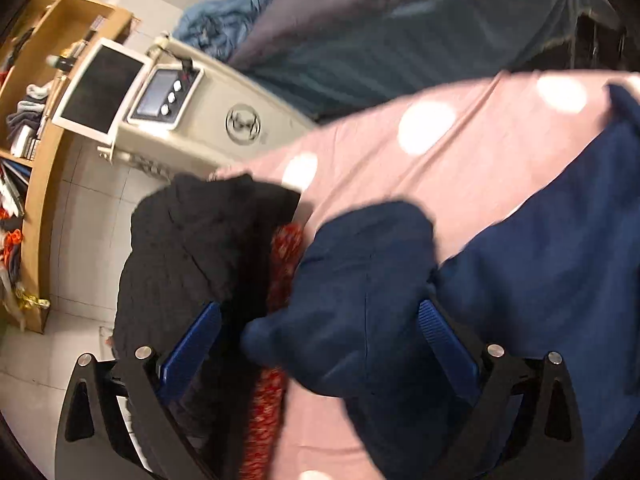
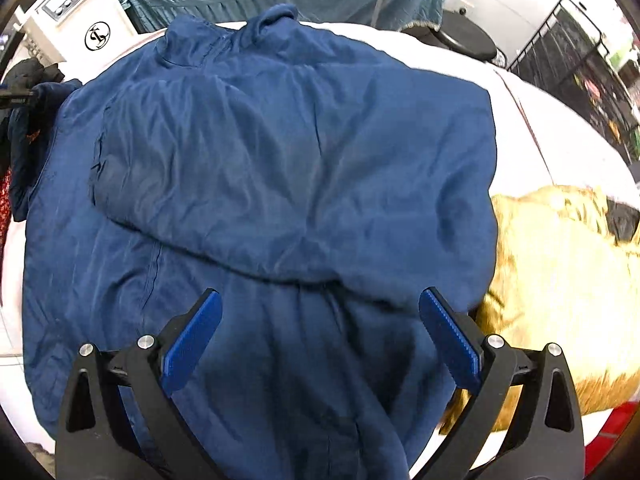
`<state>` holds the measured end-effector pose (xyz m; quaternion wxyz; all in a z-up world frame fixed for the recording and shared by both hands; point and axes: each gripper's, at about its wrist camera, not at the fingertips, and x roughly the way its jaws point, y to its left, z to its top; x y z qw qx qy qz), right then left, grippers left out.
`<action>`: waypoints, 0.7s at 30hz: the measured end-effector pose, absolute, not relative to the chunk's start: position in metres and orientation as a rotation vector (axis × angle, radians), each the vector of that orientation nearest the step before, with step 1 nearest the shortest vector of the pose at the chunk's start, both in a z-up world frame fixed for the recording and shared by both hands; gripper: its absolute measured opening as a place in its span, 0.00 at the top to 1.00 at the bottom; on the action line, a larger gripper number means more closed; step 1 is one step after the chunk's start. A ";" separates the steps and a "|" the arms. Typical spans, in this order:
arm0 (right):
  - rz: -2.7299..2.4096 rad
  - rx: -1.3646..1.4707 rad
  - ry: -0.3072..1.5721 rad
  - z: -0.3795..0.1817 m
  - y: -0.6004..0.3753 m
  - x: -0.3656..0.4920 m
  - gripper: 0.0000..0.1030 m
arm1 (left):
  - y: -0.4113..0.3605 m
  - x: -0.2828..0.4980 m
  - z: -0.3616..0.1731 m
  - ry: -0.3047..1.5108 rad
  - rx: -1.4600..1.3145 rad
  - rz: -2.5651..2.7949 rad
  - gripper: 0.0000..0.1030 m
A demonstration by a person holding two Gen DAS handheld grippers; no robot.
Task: Fold large clothes
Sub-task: 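Grasp the other sleeve with the left gripper and fold it across the body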
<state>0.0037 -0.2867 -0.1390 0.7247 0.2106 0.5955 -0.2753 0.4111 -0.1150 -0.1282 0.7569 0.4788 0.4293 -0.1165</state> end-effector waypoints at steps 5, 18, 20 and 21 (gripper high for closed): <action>-0.623 0.479 1.324 -0.139 -0.279 -0.005 0.06 | -0.094 0.426 -0.145 1.005 1.019 -0.232 0.13; -0.593 0.467 1.306 -0.133 -0.275 0.000 0.06 | -0.014 0.430 -0.080 1.206 0.411 -0.337 0.84; -0.584 0.481 1.294 -0.130 -0.275 0.002 0.06 | -0.011 0.427 -0.049 1.169 0.300 -0.394 0.85; -0.580 0.492 1.286 -0.129 -0.275 0.002 0.06 | -0.011 0.424 -0.037 1.155 0.261 -0.420 0.85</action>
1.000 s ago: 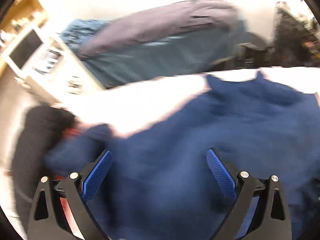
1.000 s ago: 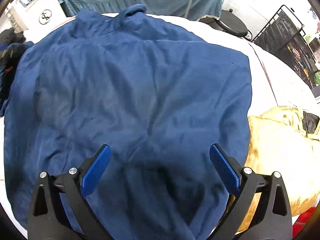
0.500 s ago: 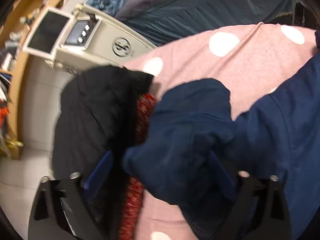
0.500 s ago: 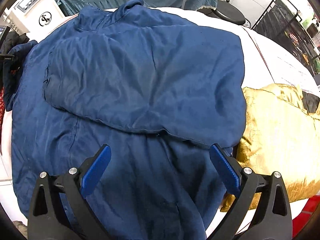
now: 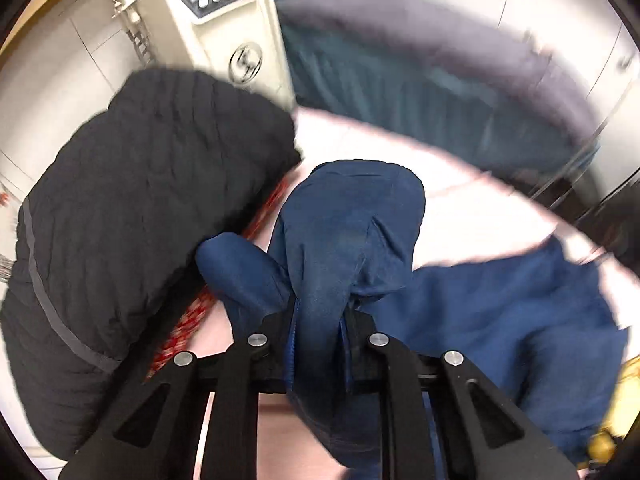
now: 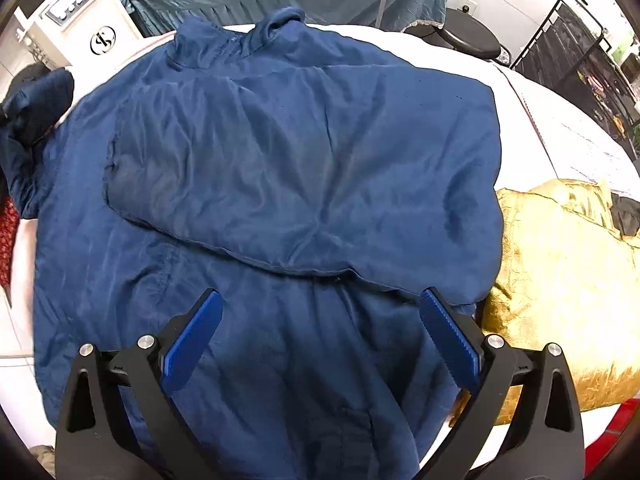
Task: Fold large clothes
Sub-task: 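Grasp the other sleeve with the left gripper and fold it across the body, then release the sleeve with the left gripper and press the fold flat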
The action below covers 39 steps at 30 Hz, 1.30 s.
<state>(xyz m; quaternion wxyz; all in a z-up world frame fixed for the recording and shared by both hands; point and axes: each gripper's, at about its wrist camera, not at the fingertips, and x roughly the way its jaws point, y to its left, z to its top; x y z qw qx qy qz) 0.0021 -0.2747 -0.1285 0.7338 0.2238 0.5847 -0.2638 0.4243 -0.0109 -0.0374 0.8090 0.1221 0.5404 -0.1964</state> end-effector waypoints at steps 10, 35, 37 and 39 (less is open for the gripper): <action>-0.566 0.548 1.249 -0.123 -0.274 -0.001 0.06 | -0.095 0.336 0.018 1.040 0.124 -0.844 0.86; -0.361 0.705 1.112 -0.127 -0.330 0.093 0.23 | -0.099 0.175 -0.110 1.178 0.373 -0.944 0.06; -0.349 0.691 1.119 -0.134 -0.334 0.111 0.24 | -0.074 0.183 -0.114 1.215 0.327 -0.895 0.06; -0.363 0.663 1.142 -0.145 -0.340 0.129 0.24 | -0.049 0.188 -0.117 1.242 0.292 -0.846 0.06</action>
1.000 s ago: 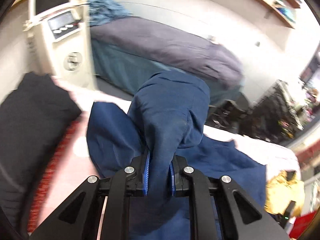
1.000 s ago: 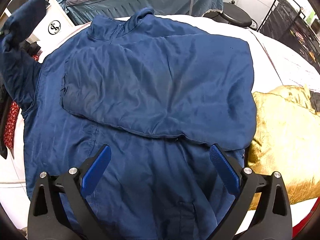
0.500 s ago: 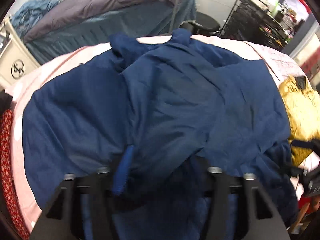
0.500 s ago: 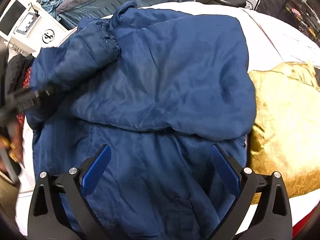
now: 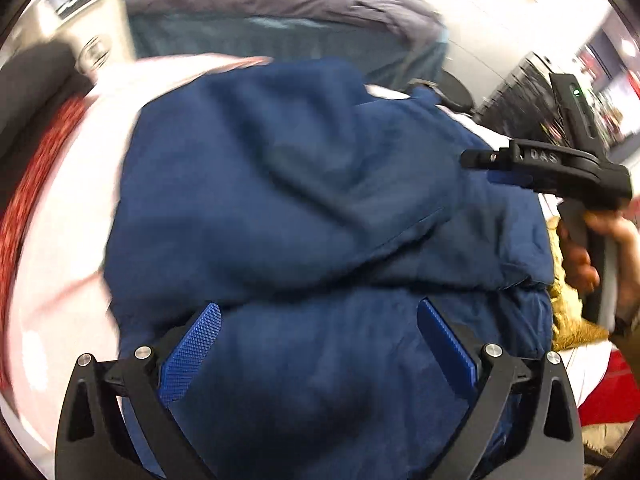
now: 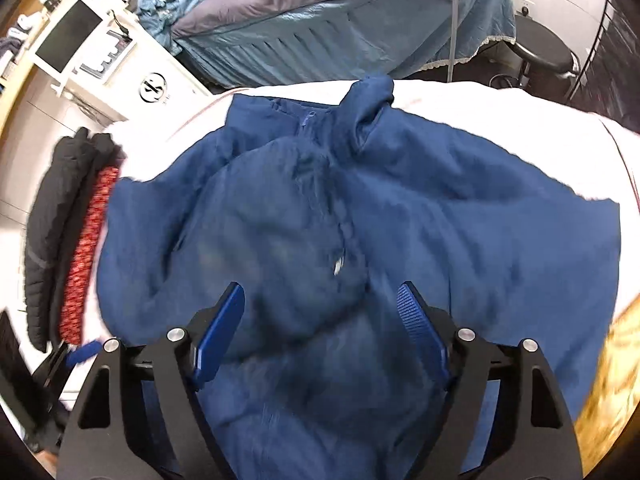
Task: Fold large clothes
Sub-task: 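Release the sleeve with the left gripper and press the fold flat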
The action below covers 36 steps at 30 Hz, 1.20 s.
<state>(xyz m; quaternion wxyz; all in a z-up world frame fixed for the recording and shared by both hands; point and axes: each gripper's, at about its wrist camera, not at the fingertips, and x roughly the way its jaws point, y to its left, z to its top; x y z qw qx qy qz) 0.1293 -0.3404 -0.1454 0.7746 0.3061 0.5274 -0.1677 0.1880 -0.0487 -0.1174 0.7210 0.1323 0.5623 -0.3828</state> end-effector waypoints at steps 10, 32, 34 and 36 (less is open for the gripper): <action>-0.317 0.590 1.164 -0.148 -0.315 0.144 0.80 | 0.007 0.212 -0.126 1.287 0.196 -0.688 0.06; -0.589 0.732 1.260 -0.144 -0.294 0.047 0.40 | -0.077 0.209 -0.116 1.180 0.340 -0.733 0.06; -0.625 0.670 1.228 -0.130 -0.298 0.046 0.40 | -0.073 0.215 -0.113 1.172 0.332 -0.715 0.06; -0.681 0.558 1.164 -0.108 -0.298 0.048 0.40 | -0.070 0.222 -0.109 1.162 0.316 -0.693 0.06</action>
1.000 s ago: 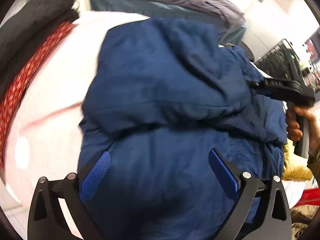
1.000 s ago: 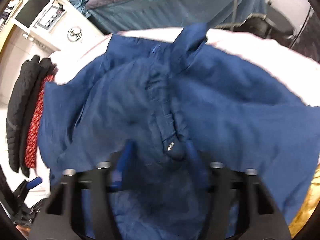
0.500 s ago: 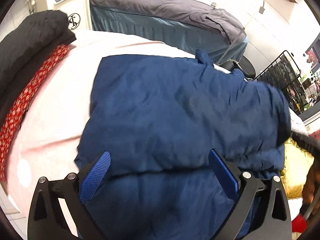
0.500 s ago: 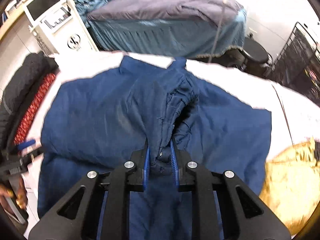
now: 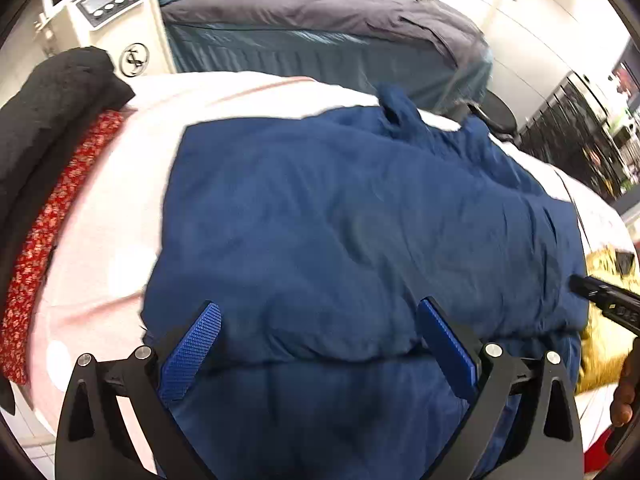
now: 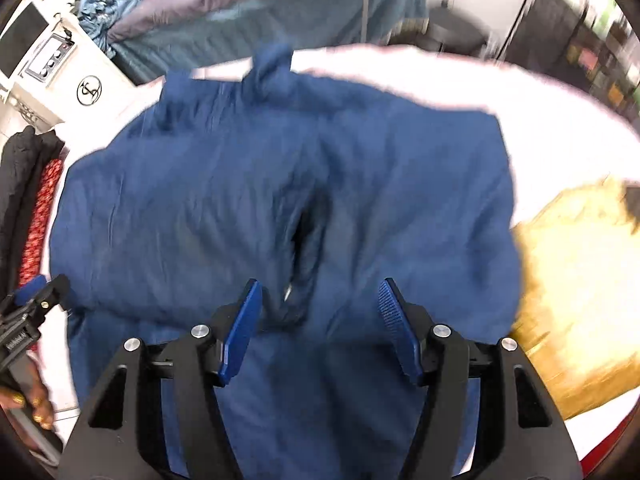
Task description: Fold large clothes
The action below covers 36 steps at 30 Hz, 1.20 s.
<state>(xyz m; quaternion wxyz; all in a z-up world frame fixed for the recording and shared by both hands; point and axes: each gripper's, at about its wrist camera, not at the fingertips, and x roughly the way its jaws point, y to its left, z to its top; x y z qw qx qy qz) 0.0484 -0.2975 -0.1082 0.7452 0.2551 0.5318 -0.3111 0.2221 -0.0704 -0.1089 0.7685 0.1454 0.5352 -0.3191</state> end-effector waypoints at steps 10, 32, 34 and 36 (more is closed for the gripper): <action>-0.418 0.360 1.144 -0.111 -0.255 0.113 0.40 | -0.118 0.238 -0.111 1.118 0.379 -0.759 0.06; -0.438 0.346 1.483 -0.225 -0.291 0.184 0.34 | -0.160 0.305 -0.218 1.342 0.475 -0.590 0.04; -0.446 0.355 1.479 -0.226 -0.291 0.184 0.34 | -0.159 0.306 -0.218 1.350 0.478 -0.592 0.04; -0.448 0.349 1.469 -0.224 -0.289 0.187 0.34 | -0.160 0.308 -0.218 1.354 0.479 -0.598 0.04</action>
